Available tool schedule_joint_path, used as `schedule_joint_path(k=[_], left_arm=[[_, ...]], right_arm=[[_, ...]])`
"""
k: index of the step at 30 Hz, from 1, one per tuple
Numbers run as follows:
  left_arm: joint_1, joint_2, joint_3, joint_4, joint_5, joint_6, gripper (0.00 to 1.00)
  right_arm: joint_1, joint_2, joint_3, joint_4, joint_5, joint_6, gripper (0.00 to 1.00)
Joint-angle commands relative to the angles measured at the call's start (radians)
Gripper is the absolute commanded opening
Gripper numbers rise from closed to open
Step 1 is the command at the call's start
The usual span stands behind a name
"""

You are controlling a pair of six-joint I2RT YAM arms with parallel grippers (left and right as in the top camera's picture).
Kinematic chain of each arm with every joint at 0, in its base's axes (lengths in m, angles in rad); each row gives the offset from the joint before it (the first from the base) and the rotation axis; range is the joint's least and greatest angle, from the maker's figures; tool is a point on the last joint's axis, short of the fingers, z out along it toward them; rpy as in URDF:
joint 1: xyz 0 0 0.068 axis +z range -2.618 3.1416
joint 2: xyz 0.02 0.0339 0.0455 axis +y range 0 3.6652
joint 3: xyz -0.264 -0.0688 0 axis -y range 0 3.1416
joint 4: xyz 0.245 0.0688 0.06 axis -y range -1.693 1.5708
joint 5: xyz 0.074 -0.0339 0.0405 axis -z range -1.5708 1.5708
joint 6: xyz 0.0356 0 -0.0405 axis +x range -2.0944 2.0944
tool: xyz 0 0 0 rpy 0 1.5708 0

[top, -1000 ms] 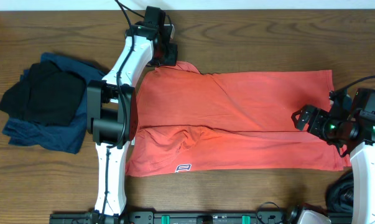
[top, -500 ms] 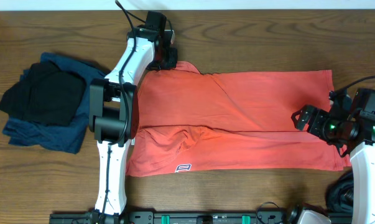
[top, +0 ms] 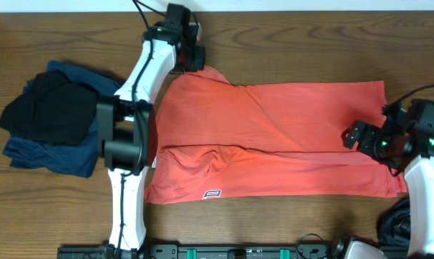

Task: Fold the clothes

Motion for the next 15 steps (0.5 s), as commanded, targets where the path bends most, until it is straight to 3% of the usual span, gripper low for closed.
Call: schedule_joint_path(k=[1,8,15], left_arm=[[0.006,-0.069,-0.003,-0.004,-0.001,-0.039,0.06],[0.007,-0.071,-0.003,-0.071,0.029,-0.042,0.06],[0.007,-0.071,-0.003,-0.092,0.028,-0.042,0.06]], right_arm=[[0.01,0.088,0.037,0.002,-0.013,-0.026,0.98],[0.01,0.277,0.134,0.047,0.012,-0.029,0.99],[0.011,0.414,0.37,0.098,0.059,-0.029,0.99]])
